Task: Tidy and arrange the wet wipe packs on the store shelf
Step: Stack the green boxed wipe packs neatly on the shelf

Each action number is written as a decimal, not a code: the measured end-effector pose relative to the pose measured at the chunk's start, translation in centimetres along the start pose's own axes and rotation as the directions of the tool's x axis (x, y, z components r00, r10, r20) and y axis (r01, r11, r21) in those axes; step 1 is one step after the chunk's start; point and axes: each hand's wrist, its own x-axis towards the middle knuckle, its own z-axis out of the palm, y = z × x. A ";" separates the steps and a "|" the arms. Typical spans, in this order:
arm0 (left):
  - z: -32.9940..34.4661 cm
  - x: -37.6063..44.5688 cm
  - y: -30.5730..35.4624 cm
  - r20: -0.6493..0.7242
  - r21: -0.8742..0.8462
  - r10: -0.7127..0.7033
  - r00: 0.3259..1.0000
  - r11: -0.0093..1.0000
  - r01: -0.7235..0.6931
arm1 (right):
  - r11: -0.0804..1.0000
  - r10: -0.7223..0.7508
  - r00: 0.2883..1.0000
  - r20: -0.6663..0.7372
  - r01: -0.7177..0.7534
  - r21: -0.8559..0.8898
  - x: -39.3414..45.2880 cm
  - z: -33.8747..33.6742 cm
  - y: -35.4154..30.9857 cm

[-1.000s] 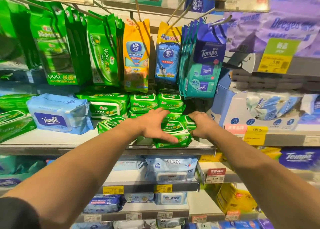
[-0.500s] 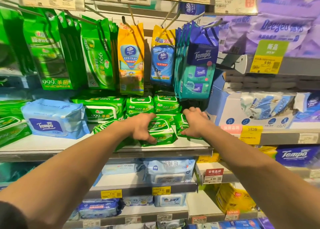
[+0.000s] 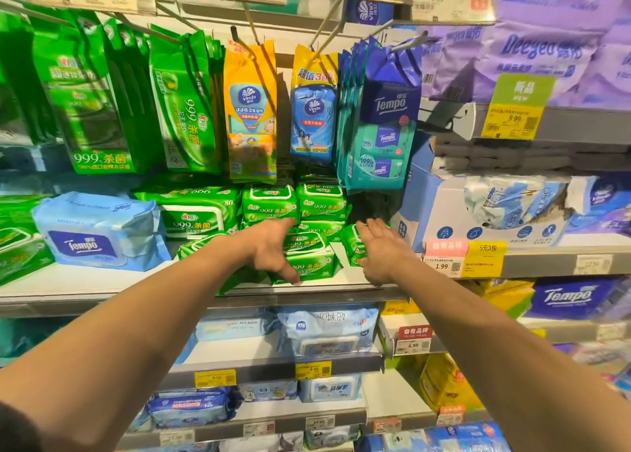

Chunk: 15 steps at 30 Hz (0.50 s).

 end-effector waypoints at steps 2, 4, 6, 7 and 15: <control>0.0 -0.1 0.1 -0.005 -0.002 -0.002 1.000 1.000 0.002 | 0.998 -0.011 1.000 -0.017 0.013 0.068 -0.6 0.0 0.2; -0.2 -0.1 0.1 -0.030 -0.017 -0.004 1.000 1.000 0.004 | 0.984 -0.059 0.995 -0.075 0.071 0.162 -1.3 -0.6 0.3; -0.2 -0.1 0.3 -0.069 -0.023 0.008 0.998 1.000 -0.010 | 0.953 -0.162 0.979 -0.121 0.187 0.239 -1.8 -1.5 -0.2; -0.1 -0.1 0.4 -0.087 -0.024 0.017 0.996 1.000 -0.019 | 0.935 -0.213 0.969 -0.128 0.240 0.259 -2.0 -1.9 -0.7; 0.7 -0.7 0.9 -0.146 -0.049 0.082 0.986 0.995 -0.090 | 0.899 -0.347 0.937 0.035 0.323 0.296 0.0 -3.9 -6.9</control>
